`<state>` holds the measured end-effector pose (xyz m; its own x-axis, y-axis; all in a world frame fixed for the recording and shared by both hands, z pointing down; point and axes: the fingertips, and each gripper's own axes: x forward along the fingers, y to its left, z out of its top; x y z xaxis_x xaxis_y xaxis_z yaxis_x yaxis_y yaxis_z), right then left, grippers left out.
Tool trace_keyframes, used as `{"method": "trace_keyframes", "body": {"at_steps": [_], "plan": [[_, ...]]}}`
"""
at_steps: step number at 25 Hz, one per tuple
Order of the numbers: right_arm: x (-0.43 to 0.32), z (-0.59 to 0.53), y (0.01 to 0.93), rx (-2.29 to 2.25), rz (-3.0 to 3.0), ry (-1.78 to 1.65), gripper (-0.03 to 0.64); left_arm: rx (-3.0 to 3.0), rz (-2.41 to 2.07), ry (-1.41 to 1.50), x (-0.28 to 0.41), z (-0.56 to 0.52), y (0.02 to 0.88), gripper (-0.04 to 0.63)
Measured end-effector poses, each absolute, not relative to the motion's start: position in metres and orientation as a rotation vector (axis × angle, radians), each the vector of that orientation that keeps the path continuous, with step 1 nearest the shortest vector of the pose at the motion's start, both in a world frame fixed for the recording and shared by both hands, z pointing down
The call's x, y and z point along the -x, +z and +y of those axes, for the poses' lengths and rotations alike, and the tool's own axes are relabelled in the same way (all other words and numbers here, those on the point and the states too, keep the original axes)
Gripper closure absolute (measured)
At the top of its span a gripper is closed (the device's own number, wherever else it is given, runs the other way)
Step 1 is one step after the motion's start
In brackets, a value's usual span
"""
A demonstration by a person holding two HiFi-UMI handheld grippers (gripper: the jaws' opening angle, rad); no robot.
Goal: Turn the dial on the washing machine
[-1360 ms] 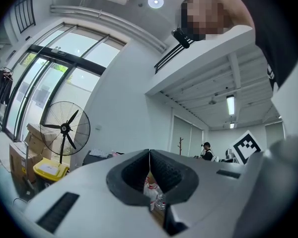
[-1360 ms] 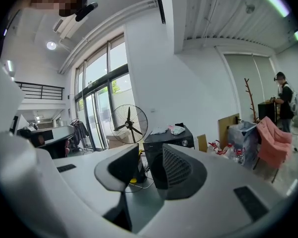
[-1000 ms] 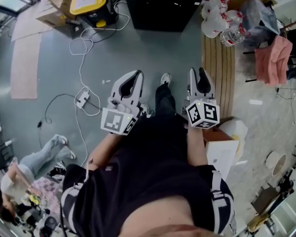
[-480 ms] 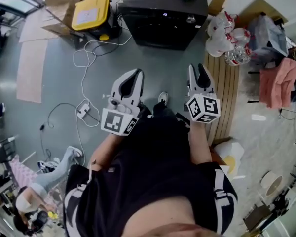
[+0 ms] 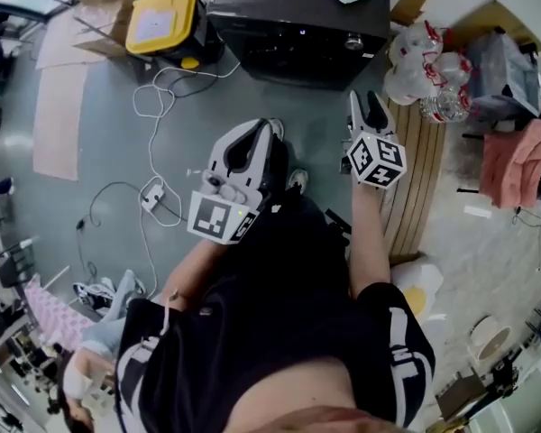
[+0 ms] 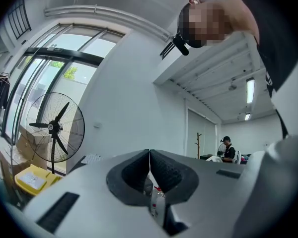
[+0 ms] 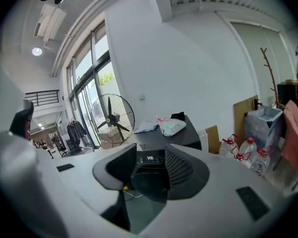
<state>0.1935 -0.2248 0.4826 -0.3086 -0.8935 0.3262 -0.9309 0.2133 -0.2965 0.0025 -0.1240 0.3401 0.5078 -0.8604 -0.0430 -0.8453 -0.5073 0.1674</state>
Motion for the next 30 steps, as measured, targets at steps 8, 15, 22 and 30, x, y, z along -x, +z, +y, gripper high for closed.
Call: {"method": "trace_keyframes", "body": {"at_steps": [8,15,22,30], "plan": [[-0.205,-0.361,0.585,-1.799,-2.245,0.797,0.385,-2.638,-1.393,-0.168,-0.015,-0.255,0.384,0.572],[-0.225,-0.461,0.703,-1.782,-2.097,0.918,0.357,-2.566,-1.334,-0.139,-0.018,-0.354,0.447,0.573],[-0.233,-0.520,0.777,-1.790,-2.067,0.988,0.307,-2.550,-1.294,-0.104,-0.014,-0.401,0.496,0.572],[-0.236,-0.550,0.803,-1.769,-2.059,0.998,0.314,-2.524,-1.297,-0.061,-0.010,-0.425,0.521,0.572]]}}
